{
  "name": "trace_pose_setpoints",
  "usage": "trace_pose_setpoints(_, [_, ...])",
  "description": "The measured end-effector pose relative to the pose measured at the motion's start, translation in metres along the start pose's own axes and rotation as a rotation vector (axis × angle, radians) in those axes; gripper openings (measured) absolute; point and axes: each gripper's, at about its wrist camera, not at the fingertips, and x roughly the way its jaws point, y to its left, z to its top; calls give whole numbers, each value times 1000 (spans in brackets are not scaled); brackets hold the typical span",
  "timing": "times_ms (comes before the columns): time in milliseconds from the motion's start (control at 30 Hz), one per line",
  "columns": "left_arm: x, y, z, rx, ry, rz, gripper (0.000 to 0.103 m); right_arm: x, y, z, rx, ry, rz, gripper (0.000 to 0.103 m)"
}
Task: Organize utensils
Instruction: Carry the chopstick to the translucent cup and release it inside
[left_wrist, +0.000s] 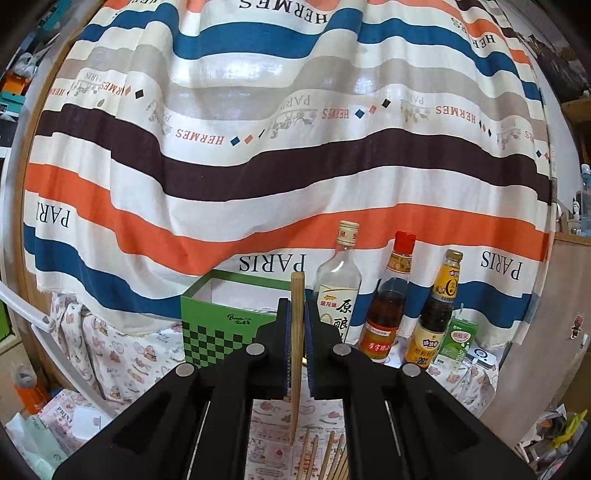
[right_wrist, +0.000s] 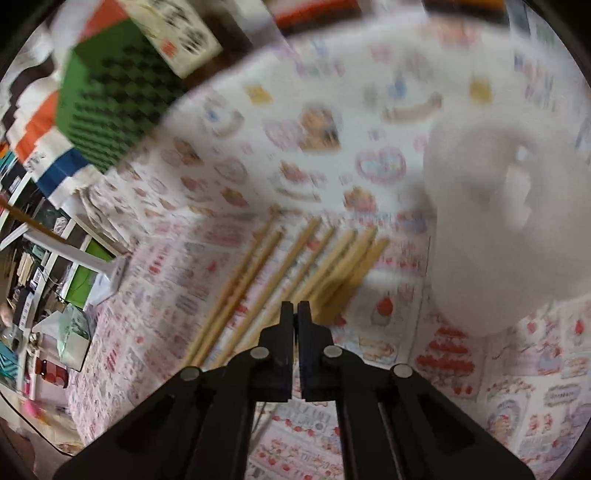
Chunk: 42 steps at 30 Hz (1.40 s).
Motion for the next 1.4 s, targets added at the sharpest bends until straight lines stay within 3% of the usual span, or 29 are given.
trace_pose_setpoints(133, [-15,-10,1,-50,-93,-10,6,-66,32,8,-80,-207,-120,2])
trace_pose_setpoints(233, [-25,-20,0,-71,-146,-92,6,-119,48,14,-86,-382,-199,2])
trace_pose_setpoints(367, [-18,-30,-9,-101,-186,-190,6,-168,63,21,-63,-613,-501,2])
trace_pose_setpoints(433, [-7,-32,-15,-166,-184,-221,6,-182,54,22,-23,-680,-501,2])
trace_pose_setpoints(467, [1,-31,-22,-250,-172,-230,6,-186,45,23,1,-694,-476,2])
trace_pose_setpoints(500, [9,-29,-31,-340,-155,-265,6,-185,41,25,8,-690,-469,2])
trace_pose_setpoints(567, [30,-36,-45,-421,-112,-347,6,-178,26,29,18,-665,-474,2])
trace_pose_setpoints(633, [49,-52,-56,-396,-90,-372,6,-174,10,33,53,-647,-490,2])
trace_pose_setpoints(733, [70,-71,-76,-323,-106,-356,6,-170,-19,40,139,-618,-449,2])
trace_pose_setpoints(867, [90,-76,-89,-299,-120,-385,6,-163,-49,40,203,-572,-396,2])
trace_pose_setpoints(1067, [118,-65,-78,-344,-120,-408,6,-154,-65,42,247,-510,-384,2])
trace_pose_setpoints(1167, [115,-60,-69,-373,-157,-423,6,-152,-70,44,257,-499,-357,2])
trace_pose_setpoints(1300, [118,-69,-64,-339,-174,-414,6,-144,-81,45,289,-445,-327,2])
trace_pose_setpoints(1400, [133,-84,-72,-244,-148,-385,6,-135,-95,46,340,-379,-286,2])
